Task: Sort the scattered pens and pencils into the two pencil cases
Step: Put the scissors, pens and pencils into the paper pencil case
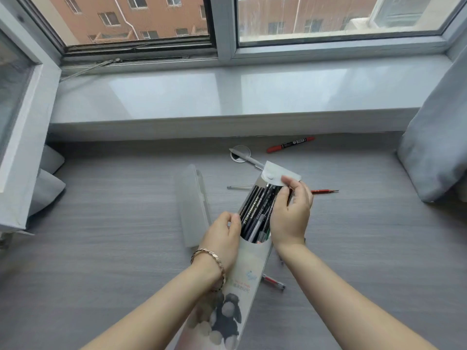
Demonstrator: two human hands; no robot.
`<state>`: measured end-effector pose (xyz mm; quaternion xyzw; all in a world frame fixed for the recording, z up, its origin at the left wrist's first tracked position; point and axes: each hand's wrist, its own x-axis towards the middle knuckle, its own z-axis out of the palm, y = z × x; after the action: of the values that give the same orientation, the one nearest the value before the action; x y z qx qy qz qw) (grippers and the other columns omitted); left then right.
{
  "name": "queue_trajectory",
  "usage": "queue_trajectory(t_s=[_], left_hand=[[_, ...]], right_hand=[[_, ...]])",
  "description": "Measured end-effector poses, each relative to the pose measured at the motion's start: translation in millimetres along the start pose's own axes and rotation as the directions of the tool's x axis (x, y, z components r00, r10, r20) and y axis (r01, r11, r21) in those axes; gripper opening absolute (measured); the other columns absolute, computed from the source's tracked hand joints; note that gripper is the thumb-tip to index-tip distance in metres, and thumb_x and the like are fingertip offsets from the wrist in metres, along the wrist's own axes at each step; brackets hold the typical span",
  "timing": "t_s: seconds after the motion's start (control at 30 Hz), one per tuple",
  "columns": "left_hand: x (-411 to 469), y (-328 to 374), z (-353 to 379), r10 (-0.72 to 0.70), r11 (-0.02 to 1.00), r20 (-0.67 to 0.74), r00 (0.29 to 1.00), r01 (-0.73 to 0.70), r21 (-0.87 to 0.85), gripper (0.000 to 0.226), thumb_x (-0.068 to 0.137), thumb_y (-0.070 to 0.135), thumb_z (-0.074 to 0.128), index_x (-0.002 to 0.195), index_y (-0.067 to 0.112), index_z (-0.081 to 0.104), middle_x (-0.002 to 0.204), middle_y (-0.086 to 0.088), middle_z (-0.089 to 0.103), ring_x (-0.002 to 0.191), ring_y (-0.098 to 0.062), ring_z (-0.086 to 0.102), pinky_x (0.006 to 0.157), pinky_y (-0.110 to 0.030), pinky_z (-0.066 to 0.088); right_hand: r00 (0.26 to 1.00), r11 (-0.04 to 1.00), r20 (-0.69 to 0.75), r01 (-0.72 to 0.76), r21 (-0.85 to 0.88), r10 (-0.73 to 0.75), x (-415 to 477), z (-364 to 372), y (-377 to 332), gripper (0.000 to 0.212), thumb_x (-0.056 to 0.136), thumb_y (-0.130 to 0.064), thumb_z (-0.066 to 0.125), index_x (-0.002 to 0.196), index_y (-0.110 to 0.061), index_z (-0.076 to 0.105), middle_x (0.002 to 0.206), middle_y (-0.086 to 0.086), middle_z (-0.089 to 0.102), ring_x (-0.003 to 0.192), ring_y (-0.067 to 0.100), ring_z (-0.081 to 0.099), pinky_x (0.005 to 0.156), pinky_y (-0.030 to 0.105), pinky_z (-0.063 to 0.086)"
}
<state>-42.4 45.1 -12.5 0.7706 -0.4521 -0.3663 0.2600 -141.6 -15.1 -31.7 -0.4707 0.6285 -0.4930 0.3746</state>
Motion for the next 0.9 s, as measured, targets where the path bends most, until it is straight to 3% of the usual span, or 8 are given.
queue_trajectory(t_s=[0.17,0.33,0.43,0.53,0.6,0.73,0.8,0.9], left_hand=[[2.0,-4.4,-3.9,-0.019,1.000,-0.007,1.000,0.019,0.000,0.040,0.098,0.027,0.032,0.059,0.022,0.033,0.056,0.007,0.037,0.055,-0.013,0.037,0.051,-0.025,0.030],[10.3,-7.9,-10.4,-0.065,0.998,-0.029,0.997,0.065,0.008,0.038,0.098,0.027,0.031,0.061,0.018,0.035,0.059,0.004,0.039,0.056,-0.012,0.036,0.052,-0.025,0.029],[18.9,-6.3,-20.4,-0.070,0.997,-0.120,0.990,0.073,0.023,0.040,0.098,0.025,0.031,0.058,0.018,0.031,0.056,0.004,0.037,0.052,-0.010,0.034,0.048,-0.026,0.026],[28.2,-10.6,-32.8,-0.090,0.995,-0.203,0.975,0.098,0.031,0.041,0.098,0.024,0.031,0.057,0.017,0.030,0.057,0.003,0.036,0.052,-0.011,0.033,0.048,-0.028,0.025],[32.1,-17.2,-39.1,-0.125,0.991,-0.234,0.964,0.134,0.020,0.041,0.098,0.024,0.031,0.058,0.016,0.031,0.057,0.001,0.037,0.052,-0.012,0.033,0.049,-0.028,0.026],[31.9,-28.0,-44.4,-0.164,0.984,-0.252,0.954,0.176,0.026,0.041,0.098,0.025,0.030,0.059,0.015,0.032,0.058,-0.001,0.038,0.053,-0.014,0.034,0.051,-0.028,0.026],[30.4,-31.1,-44.7,-0.173,0.982,-0.248,0.953,0.188,0.038,0.041,0.098,0.026,0.030,0.059,0.016,0.033,0.058,0.000,0.039,0.053,-0.013,0.035,0.050,-0.028,0.026],[27.7,-34.5,-42.9,-0.182,0.980,-0.235,0.955,0.196,0.033,0.040,0.098,0.027,0.030,0.060,0.016,0.033,0.059,0.000,0.039,0.053,-0.014,0.035,0.051,-0.028,0.026]], right_hand=[[0.982,0.990,0.148,0.129,-0.061,-0.118,-5.3,-14.5,8.5,0.016,0.087,-0.006,0.050,0.091,-0.018,0.059,0.092,-0.024,0.048,0.110,0.007,0.043,0.090,-0.005,0.025],[0.896,0.925,0.338,0.353,-0.144,-0.289,21.1,-32.2,8.8,0.013,0.083,-0.013,0.054,0.093,-0.010,0.062,0.089,-0.015,0.052,0.094,0.000,0.044,0.085,-0.001,0.030],[0.917,0.878,0.316,0.346,-0.330,-0.242,64.9,-44.0,16.8,0.017,0.085,-0.002,0.053,0.100,-0.004,0.061,0.099,0.001,0.058,0.099,0.016,0.049,0.089,0.022,0.039],[0.870,0.586,0.487,0.356,-0.728,0.076,111.2,-52.3,40.3,0.033,0.085,-0.001,0.048,0.117,-0.008,0.055,0.123,0.012,0.055,0.119,0.031,0.041,0.100,0.040,0.037],[0.798,0.394,0.548,0.433,-0.811,0.251,122.6,-53.1,50.0,0.035,0.088,-0.001,0.042,0.121,-0.010,0.049,0.127,0.013,0.051,0.121,0.032,0.040,0.099,0.042,0.039],[0.744,0.230,0.625,0.582,-0.780,0.238,120.3,-53.8,52.1,0.030,0.086,-0.003,0.040,0.114,-0.010,0.048,0.118,0.014,0.053,0.112,0.032,0.047,0.086,0.040,0.044],[0.773,0.359,0.605,0.519,-0.776,0.190,117.5,-53.3,48.4,0.038,0.083,-0.004,0.046,0.121,-0.010,0.044,0.117,0.016,0.053,0.106,0.034,0.052,0.083,0.040,0.045],[0.865,0.775,0.498,0.277,-0.568,0.056,102.3,-42.1,23.5,0.062,0.078,-0.001,0.054,0.135,-0.018,0.035,0.091,0.011,0.053,0.081,0.028,0.052,0.074,0.033,0.042]])
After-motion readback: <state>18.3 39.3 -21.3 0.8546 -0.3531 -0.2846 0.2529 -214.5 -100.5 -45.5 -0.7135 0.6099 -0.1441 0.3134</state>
